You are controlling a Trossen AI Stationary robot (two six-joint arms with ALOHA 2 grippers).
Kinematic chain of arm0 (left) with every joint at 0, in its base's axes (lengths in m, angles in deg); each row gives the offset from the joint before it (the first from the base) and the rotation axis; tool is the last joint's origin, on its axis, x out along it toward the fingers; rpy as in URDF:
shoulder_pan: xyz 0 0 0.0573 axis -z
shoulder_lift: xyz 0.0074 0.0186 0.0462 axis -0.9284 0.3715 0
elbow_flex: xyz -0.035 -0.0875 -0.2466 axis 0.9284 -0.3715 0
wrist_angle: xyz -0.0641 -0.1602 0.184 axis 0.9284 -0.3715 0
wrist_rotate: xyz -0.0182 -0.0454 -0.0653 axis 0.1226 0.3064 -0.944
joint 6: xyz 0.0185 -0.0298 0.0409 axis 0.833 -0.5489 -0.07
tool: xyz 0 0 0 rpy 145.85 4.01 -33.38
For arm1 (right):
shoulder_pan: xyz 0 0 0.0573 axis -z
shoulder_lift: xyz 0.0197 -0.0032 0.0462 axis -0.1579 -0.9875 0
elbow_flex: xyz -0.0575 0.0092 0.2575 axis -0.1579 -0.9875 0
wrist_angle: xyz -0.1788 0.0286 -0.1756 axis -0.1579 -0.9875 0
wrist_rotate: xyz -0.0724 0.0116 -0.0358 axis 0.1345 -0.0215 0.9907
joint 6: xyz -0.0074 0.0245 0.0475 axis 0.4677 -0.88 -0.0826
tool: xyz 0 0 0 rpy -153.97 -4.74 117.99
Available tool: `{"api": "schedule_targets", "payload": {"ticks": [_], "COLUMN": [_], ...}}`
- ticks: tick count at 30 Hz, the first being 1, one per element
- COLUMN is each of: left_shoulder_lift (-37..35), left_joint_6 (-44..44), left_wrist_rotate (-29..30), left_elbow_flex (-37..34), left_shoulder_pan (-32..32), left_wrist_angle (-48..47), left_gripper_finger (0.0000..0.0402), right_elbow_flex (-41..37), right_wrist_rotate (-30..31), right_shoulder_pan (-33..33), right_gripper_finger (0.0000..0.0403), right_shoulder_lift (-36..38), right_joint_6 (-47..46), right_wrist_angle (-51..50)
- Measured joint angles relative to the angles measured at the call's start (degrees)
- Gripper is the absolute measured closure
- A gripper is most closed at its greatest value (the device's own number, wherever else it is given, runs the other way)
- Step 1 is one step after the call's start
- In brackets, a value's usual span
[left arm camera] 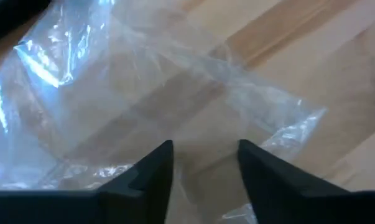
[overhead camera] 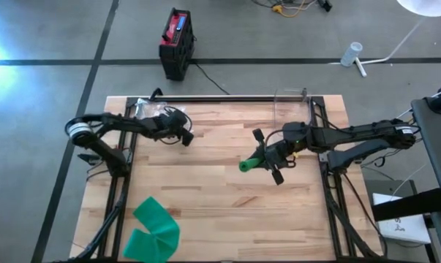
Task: Roll bandage
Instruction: Put the rolled green bandage into the transparent zip bag
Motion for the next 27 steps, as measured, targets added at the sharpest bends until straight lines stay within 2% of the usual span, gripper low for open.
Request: {"api": "schedule_targets", "payload": {"ticks": [2,5,8,10,16,22,24,27], "left_shoulder_lift": [2.1,3.8,3.9,3.0,0.8,0.5,0.4,0.8], "left_joint_6": [-3.6,-7.8,-2.2,2.8,14.4,22.4,25.2,31.3], "left_wrist_rotate": [-5.0,-16.2,-23.6,-23.0,-19.4,-16.4,-11.7,0.0], "left_elbow_flex": [1.8,4.6,8.2,10.8,17.5,18.8,18.6,18.5], "left_shoulder_pan": [0.0,0.5,2.5,4.1,5.0,5.1,5.1,5.0], "left_wrist_angle": [1.5,5.1,11.0,11.1,-2.8,-11.0,-11.3,-14.2], "left_gripper_finger": [0.0284,0.0346,0.039,0.0395,0.0334,0.0252,0.0229,0.0208], "right_elbow_flex": [0.0,0.0,0.0,0.0,-0.1,-0.2,-0.5,-1.1], "right_wrist_rotate": [0.0,0.4,0.6,0.9,1.0,1.0,1.0,1.0], "right_shoulder_pan": [0.1,0.3,0.3,0.3,0.3,0.4,0.5,0.6], "right_gripper_finger": [0.0351,0.0349,0.0351,0.0352,0.0349,0.0351,0.0349,0.0348], "right_shoulder_lift": [-0.1,0.0,0.0,0.0,0.0,0.0,0.0,0.0], "right_joint_6": [-0.5,-0.6,-0.6,-1.1,-2.0,-1.7,-1.9,-1.9], "right_wrist_angle": [0.6,0.4,0.5,0.4,-0.9,-1.3,-1.4,-1.3]}}
